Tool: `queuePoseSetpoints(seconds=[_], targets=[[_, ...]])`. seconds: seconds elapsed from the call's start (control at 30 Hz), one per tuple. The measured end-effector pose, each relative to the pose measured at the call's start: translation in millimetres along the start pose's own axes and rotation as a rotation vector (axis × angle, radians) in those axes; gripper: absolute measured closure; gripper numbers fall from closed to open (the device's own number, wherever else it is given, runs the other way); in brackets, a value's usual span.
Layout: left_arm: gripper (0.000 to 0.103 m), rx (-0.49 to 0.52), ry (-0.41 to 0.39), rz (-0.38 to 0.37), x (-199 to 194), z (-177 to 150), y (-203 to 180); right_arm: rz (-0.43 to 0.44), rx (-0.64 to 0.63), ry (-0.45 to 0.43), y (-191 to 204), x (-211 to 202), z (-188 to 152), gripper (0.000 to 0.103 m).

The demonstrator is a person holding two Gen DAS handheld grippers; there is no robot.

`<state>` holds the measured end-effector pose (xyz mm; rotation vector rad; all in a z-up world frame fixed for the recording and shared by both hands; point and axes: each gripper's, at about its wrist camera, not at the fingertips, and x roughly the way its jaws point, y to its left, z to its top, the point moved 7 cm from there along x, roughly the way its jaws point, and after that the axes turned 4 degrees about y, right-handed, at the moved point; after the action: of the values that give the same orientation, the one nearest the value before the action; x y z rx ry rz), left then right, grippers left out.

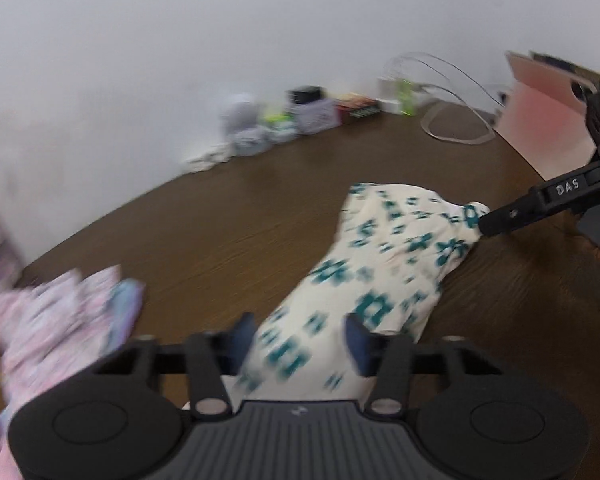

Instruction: Fold clothes

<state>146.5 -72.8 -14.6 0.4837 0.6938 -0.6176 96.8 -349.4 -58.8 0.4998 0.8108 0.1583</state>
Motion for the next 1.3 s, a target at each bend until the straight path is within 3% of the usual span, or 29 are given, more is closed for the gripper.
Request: queuePoseSetpoints(seconds=[0.07,0.2,0.27,0.33,0.57,0.67,0.73,0.8,0.87,0.97,1.1,1.3], targets=[[0.071,0.021,0.018,-0.035,22.0,9.3,-16.0,0.006,0.015,-0.006,2.7,5.8,2.5,0.001],[0.072,0.050,0.059,-0.063,55.7,12.2,-30.8,0.023,0.055,-0.028,3.9,19.6,14.8,0.005],[0.073,0.037,0.069,-0.075,64.2,8.7,-31.1,0.021,0.075,-0.046,1.6,26.4,22.4,0.012],[0.073,0.015,0.071,-0.089,69.0,5.3,-29.4,0.022,0.102,-0.058,-2.7,32.5,29.5,0.028],[0.073,-0.005,0.054,-0.105,67.0,2.5,-27.7,0.015,0.168,-0.089,-12.5,43.3,42.6,0.046],[0.073,-0.007,0.050,-0.107,66.7,2.8,-28.4,0.008,0.191,-0.088,-14.9,45.9,42.4,0.061],[0.073,-0.012,0.048,-0.107,66.0,2.9,-28.3,0.003,0.201,-0.074,-14.9,48.7,41.6,0.078],[0.073,-0.019,0.046,-0.108,65.3,3.1,-27.8,0.003,0.194,-0.058,-12.1,50.7,40.3,0.088],[0.071,-0.030,0.047,-0.107,62.1,2.1,-25.1,0.009,0.169,-0.065,-6.5,48.8,41.1,0.091],[0.066,-0.050,0.055,-0.078,47.0,-8.7,-11.0,0.016,0.094,-0.106,8.9,37.0,47.8,0.093],[0.067,-0.076,0.064,-0.039,26.9,-23.1,7.8,0.005,-0.108,-0.154,48.0,18.9,55.7,0.093],[0.071,-0.123,0.069,0.007,-2.4,-45.9,31.3,-0.047,-0.667,-0.186,145.4,6.3,39.6,0.093]])
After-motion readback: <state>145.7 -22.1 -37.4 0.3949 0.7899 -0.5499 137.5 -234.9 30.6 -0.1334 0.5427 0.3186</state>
